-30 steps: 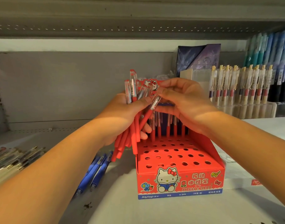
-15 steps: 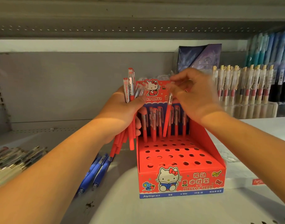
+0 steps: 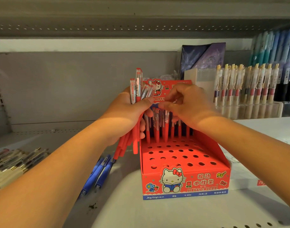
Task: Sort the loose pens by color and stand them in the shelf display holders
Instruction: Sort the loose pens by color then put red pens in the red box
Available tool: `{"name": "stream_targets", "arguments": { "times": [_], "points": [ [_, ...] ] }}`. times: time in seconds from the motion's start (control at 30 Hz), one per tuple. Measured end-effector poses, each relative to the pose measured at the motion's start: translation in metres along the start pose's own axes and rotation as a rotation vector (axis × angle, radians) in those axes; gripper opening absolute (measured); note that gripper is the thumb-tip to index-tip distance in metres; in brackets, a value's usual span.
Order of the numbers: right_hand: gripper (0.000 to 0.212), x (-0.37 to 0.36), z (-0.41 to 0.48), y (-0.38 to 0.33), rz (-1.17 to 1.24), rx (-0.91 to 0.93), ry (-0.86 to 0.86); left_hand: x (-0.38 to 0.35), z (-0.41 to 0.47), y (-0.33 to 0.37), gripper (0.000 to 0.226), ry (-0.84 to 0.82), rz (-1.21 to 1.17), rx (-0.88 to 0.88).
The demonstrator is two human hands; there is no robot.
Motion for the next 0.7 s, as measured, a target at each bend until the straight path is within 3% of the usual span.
{"name": "stream_targets", "arguments": {
  "times": [0.17,0.3,0.43,0.53,0.57,0.63,0.7],
  "points": [
    [0.03,0.006,0.001,0.003,-0.058,-0.052,-0.001,-0.002,-0.003,0.001,0.021,-0.027,-0.003,0.013],
    [0.013,0.002,0.002,0.002,0.0,-0.079,-0.047,-0.005,-0.005,0.001,0.019,-0.06,-0.009,0.006],
    [0.008,-0.005,-0.003,0.002,-0.108,-0.041,-0.192,-0.004,-0.004,0.001,0.021,-0.076,-0.016,0.004],
    [0.012,0.002,-0.001,-0.003,-0.262,0.066,-0.093,-0.004,-0.004,0.0,0.018,-0.096,-0.035,0.013],
    [0.014,0.003,0.0,-0.005,-0.188,0.063,-0.054,-0.004,-0.004,0.0,0.014,-0.107,-0.043,0.011],
    [0.016,0.003,0.001,-0.01,0.193,-0.01,-0.028,-0.004,-0.004,-0.001,0.007,-0.136,-0.05,0.001],
    [0.014,0.001,-0.003,-0.016,0.477,-0.103,-0.095,-0.004,-0.004,-0.002,0.005,-0.165,-0.045,-0.005]
  ]
}}
Point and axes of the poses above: each hand's wrist, its own z-axis towards the middle knuckle, its own x-axis out of the back of the hand, y = z × x, the point moved 1 cm from there along z, towards the middle knuckle, and after that the axes turned 1 degree about y, right-handed, at the moved point
